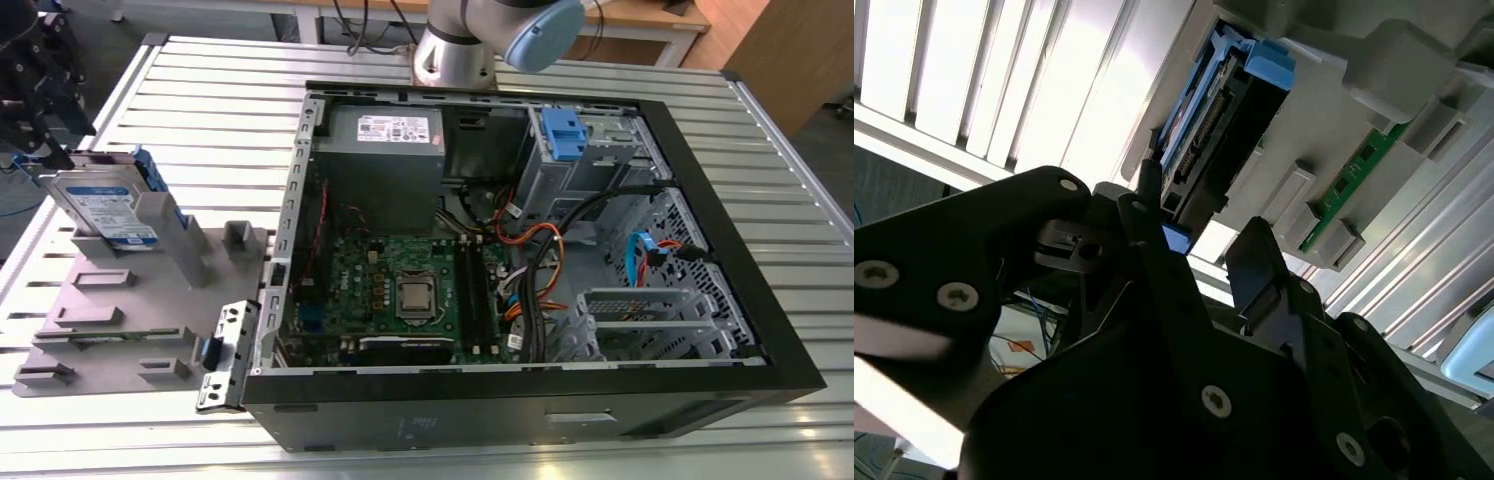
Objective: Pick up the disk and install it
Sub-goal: 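Pick up the disk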
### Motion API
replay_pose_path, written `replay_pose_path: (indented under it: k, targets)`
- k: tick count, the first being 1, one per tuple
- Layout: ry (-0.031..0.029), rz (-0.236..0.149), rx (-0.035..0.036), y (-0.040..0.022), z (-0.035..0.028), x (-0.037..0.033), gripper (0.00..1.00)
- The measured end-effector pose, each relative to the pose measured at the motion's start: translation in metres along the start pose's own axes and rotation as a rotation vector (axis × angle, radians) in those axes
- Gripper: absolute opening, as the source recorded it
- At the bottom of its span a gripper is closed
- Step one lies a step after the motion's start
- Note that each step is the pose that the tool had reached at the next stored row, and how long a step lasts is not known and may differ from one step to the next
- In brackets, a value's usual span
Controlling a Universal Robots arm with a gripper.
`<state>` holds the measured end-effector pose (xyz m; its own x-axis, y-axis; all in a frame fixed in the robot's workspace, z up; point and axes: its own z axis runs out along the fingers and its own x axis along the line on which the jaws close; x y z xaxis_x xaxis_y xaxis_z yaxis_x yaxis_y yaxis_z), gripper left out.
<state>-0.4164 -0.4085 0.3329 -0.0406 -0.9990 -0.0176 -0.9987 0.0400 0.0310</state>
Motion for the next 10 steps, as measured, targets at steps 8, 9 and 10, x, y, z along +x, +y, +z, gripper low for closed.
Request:
replay_pose_path:
  k: [8,9,10]
  targets:
    - [-0.0001,0.0,0.0001,-0.0003,0.0068,0.0001,0.53]
    - [-0.0001,0.0,0.0002,-0.0003,0.0087,0.0002,0.53]
    - [0.0,0.0,0.0,-0.0004,0.0105,0.0002,0.53]
